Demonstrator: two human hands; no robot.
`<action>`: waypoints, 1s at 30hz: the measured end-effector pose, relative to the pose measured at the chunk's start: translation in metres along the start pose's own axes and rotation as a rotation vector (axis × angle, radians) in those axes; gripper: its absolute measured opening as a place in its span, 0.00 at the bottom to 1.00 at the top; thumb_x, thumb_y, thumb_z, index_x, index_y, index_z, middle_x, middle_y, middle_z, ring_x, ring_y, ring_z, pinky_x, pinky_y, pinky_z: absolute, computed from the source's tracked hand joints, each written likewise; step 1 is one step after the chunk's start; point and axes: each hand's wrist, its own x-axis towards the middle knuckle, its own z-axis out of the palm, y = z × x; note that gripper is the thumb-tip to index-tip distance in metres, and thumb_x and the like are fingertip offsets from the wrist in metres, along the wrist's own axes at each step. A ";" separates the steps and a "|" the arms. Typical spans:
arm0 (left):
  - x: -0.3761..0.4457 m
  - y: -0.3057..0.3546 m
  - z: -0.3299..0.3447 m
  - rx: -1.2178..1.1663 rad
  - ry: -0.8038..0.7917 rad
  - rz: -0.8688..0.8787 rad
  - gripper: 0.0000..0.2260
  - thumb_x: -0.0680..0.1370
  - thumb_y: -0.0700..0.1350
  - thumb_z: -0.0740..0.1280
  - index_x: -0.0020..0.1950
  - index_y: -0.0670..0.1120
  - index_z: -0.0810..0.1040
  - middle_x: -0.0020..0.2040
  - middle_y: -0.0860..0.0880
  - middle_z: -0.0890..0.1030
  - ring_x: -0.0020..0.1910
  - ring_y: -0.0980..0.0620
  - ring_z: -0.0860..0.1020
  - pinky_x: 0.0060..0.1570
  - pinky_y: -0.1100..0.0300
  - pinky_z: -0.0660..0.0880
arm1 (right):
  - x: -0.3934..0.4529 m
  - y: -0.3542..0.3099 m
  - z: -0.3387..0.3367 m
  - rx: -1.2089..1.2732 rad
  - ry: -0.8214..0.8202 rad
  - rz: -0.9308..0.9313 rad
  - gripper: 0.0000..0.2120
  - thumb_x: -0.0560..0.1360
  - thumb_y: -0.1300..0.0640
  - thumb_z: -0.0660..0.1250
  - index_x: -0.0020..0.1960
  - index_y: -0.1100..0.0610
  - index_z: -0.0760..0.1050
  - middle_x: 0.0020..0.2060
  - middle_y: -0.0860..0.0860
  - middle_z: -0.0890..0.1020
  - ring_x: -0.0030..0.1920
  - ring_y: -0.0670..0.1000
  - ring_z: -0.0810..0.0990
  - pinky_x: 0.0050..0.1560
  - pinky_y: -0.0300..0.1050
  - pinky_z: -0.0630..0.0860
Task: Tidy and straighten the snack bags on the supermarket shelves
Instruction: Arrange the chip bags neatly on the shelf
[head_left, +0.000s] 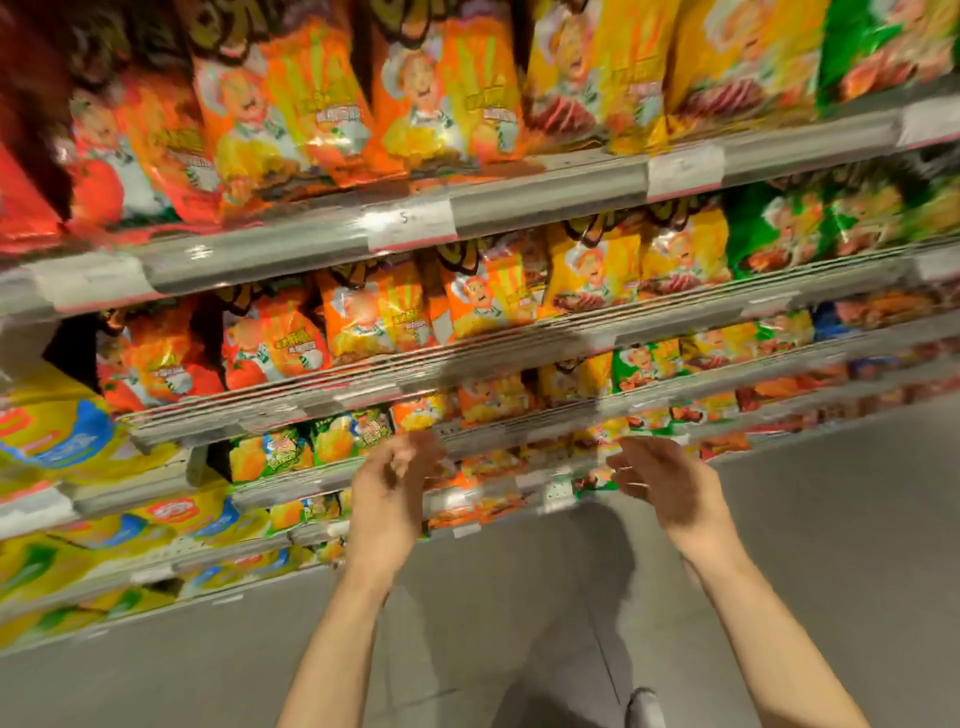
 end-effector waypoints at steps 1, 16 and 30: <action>-0.006 0.003 0.014 0.016 0.004 0.001 0.04 0.78 0.51 0.70 0.45 0.54 0.84 0.45 0.51 0.86 0.50 0.42 0.84 0.59 0.41 0.78 | 0.007 -0.004 -0.016 -0.007 0.002 0.003 0.04 0.80 0.58 0.69 0.48 0.56 0.82 0.38 0.53 0.87 0.41 0.58 0.83 0.49 0.54 0.77; -0.020 0.039 0.222 -0.047 0.075 -0.069 0.06 0.82 0.40 0.67 0.51 0.48 0.84 0.47 0.51 0.86 0.53 0.42 0.83 0.60 0.45 0.80 | 0.114 -0.054 -0.214 -0.159 -0.006 0.006 0.06 0.81 0.57 0.67 0.53 0.56 0.83 0.41 0.49 0.88 0.45 0.52 0.87 0.50 0.45 0.81; 0.036 0.049 0.329 -0.085 -0.006 -0.034 0.05 0.82 0.38 0.67 0.51 0.44 0.83 0.43 0.56 0.86 0.44 0.56 0.84 0.54 0.56 0.80 | 0.182 -0.075 -0.292 -0.154 0.144 -0.030 0.07 0.82 0.57 0.68 0.48 0.54 0.84 0.41 0.54 0.88 0.49 0.61 0.86 0.59 0.60 0.81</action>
